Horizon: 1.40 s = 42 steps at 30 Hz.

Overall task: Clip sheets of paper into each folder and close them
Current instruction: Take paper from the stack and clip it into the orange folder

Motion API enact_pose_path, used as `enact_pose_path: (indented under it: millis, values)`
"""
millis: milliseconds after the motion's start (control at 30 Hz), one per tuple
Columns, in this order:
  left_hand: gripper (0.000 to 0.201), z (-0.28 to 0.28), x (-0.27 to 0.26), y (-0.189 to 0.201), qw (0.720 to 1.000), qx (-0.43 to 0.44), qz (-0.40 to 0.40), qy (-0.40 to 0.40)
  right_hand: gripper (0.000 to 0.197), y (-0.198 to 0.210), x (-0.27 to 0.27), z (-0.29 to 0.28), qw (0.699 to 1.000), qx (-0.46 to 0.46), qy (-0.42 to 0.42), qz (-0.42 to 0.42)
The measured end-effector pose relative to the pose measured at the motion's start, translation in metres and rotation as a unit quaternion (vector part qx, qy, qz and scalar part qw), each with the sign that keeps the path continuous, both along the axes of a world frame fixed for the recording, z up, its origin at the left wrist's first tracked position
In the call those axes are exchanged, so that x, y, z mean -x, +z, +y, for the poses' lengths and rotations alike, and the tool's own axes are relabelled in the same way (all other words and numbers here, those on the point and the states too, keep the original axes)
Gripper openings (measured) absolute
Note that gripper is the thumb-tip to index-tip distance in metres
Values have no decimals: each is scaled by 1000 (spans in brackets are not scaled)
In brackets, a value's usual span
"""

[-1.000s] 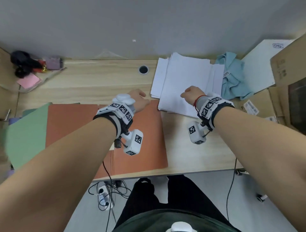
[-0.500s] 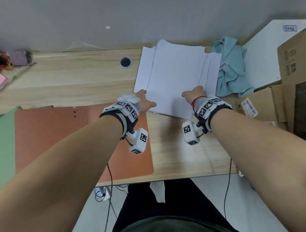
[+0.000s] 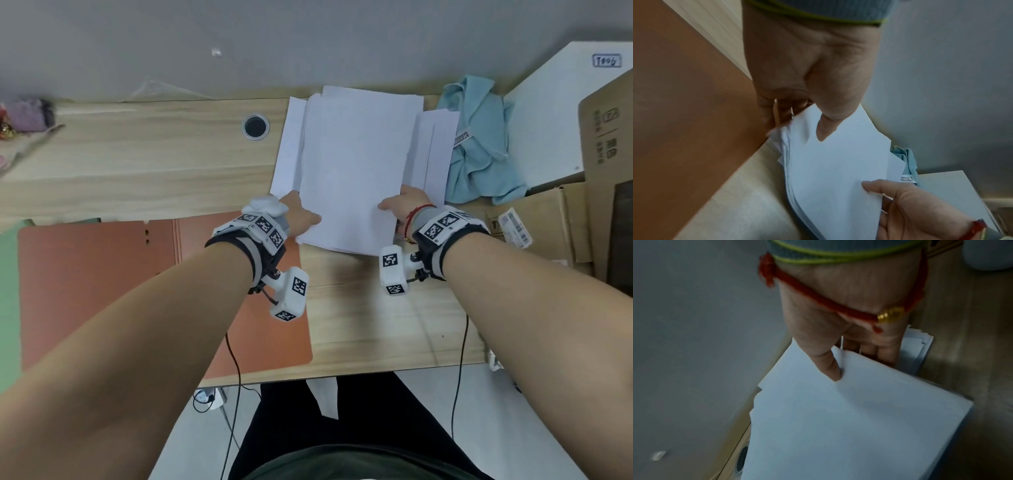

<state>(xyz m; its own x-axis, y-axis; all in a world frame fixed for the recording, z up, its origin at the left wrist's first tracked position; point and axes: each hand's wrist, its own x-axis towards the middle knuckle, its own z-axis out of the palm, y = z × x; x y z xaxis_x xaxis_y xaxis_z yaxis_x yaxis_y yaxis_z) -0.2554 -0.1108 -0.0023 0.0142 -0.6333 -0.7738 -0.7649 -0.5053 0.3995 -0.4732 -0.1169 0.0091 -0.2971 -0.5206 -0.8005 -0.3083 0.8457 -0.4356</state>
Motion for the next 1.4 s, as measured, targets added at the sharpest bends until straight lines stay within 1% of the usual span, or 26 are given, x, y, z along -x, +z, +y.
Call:
enact_pose_path:
  millis: [33,67,167,233,267,333,367,433,467,500,533,567,633,667,700,733,767,800,833,867,933,1033,1133,1400]
  values:
    - [51,0,-3,4,1000,8,3,2,32,1,-1,2,1000,15,-3,-9]
    - [48,0,-6,8,1000,16,8,4,28,5,-4,4,999,28,-6,-17]
    - [39,-3,-22,26,999,37,18,16,30,24,-17,5,997,69,6,-42]
    - [27,0,-39,41,998,58,28,26,31,39,-31,7,993,98,19,-63]
    - [21,3,-46,48,997,68,25,38,32,45,-35,8,991,111,24,-71]
    - [26,9,-61,61,993,84,10,77,31,57,-46,11,985,138,37,-93]
    - [23,14,-70,70,991,98,7,92,30,64,-53,14,981,156,48,-106]
    - [14,22,-90,84,980,132,19,148,30,76,-72,20,969,196,77,-130]
    - [25,26,-101,92,971,156,26,180,32,82,-84,23,963,213,94,-139]
    - [40,30,-109,101,959,188,27,213,35,86,-95,26,957,227,106,-146]
    - [48,34,-118,108,947,215,24,237,37,89,-105,29,952,240,116,-151]
    - [50,39,-125,114,933,247,21,262,36,92,-115,33,947,252,122,-157]
    - [51,43,-131,123,913,273,38,300,26,93,-124,37,944,262,125,-156]
    - [49,49,-142,126,905,277,49,318,30,96,-133,40,945,260,134,-149]
    - [45,53,-146,131,899,283,54,330,43,97,-136,42,945,259,139,-142]
    - [41,55,-150,131,899,277,56,333,51,97,-137,43,944,265,143,-133]
    - [37,59,-156,134,901,284,68,322,47,98,-141,44,942,269,149,-133]
    - [35,64,-162,135,906,293,88,293,35,99,-144,46,938,277,154,-142]
    - [35,69,-167,138,908,305,106,267,26,100,-147,46,934,287,149,-155]
    - [39,74,-173,138,907,310,125,257,27,100,-150,47,933,289,145,-162]
    - [45,80,-182,137,899,311,158,264,31,103,-157,49,936,277,135,-172]
    - [41,84,-186,133,901,310,152,264,30,104,-160,49,934,272,139,-186]
    - [38,87,-191,128,901,305,164,260,32,104,-167,53,934,269,140,-191]
    - [38,89,-195,126,905,300,170,250,29,102,-175,58,936,267,111,-201]
